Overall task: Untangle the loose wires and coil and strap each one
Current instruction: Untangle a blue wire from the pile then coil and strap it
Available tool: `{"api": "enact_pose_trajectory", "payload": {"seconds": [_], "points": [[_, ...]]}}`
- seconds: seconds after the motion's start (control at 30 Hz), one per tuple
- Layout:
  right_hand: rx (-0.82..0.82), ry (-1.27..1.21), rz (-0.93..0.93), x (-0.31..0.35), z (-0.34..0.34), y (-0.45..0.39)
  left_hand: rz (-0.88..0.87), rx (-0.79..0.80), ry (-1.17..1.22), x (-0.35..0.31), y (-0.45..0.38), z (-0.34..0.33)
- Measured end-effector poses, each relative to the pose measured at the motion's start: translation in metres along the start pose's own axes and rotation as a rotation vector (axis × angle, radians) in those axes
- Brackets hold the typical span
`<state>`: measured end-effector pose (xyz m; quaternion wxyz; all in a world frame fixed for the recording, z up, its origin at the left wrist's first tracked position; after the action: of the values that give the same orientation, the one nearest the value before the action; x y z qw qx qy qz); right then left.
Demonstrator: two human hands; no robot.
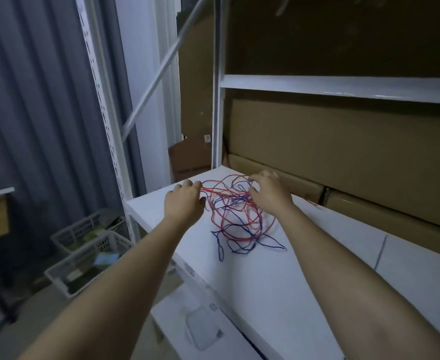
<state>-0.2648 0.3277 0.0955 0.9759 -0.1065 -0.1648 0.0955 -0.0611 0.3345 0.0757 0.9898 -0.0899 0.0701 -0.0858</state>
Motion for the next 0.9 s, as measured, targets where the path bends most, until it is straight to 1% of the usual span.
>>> {"api": "enact_pose_trajectory", "payload": {"seconds": [0.13,0.27,0.33,0.43,0.5,0.57,0.67,0.77,0.8,0.83,0.9], "points": [[0.049,0.008,0.015,0.032,-0.029,-0.061,-0.006,0.035,0.027,0.057,-0.056,-0.009],[0.124,0.051,0.072,0.048,-0.067,-0.124,-0.056,0.058,0.02,0.088,-0.114,-0.028],[0.231,0.066,0.087,0.05,-0.095,-0.152,-0.081,0.076,0.021,0.098,-0.139,-0.04],[0.469,0.139,0.039,0.045,-0.144,-0.183,-0.131,0.099,0.076,0.109,-0.173,-0.056],[0.574,0.149,0.007,0.041,-0.17,-0.197,-0.187,0.193,0.131,0.11,-0.192,-0.069],[0.609,0.042,-0.025,0.036,-0.182,-0.21,-0.242,0.345,0.221,0.106,-0.208,-0.085],[0.541,-0.236,-0.052,0.025,-0.18,-0.224,-0.322,0.524,0.451,0.099,-0.228,-0.099],[0.385,-0.306,-0.049,0.015,-0.171,-0.232,-0.42,0.543,0.573,0.095,-0.248,-0.101],[0.332,-0.32,-0.039,0.014,-0.165,-0.229,-0.42,0.533,0.65,0.094,-0.249,-0.098],[0.283,-0.328,-0.028,0.013,-0.159,-0.229,-0.415,0.545,0.742,0.094,-0.252,-0.094],[0.225,-0.356,-0.063,0.009,-0.152,-0.228,-0.463,0.604,0.791,0.089,-0.264,-0.091]]}}
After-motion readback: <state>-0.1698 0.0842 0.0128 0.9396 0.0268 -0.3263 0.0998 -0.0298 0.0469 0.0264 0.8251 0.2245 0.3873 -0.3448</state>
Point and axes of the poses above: each hand's wrist, its own y-axis away from the middle knuckle, its own z-axis out of the back of the hand, x = y × z, the point moved 6 cm from there along -y, towards the middle knuckle, and after that the axes turned 14 degrees about x, right-handed, at the moved point
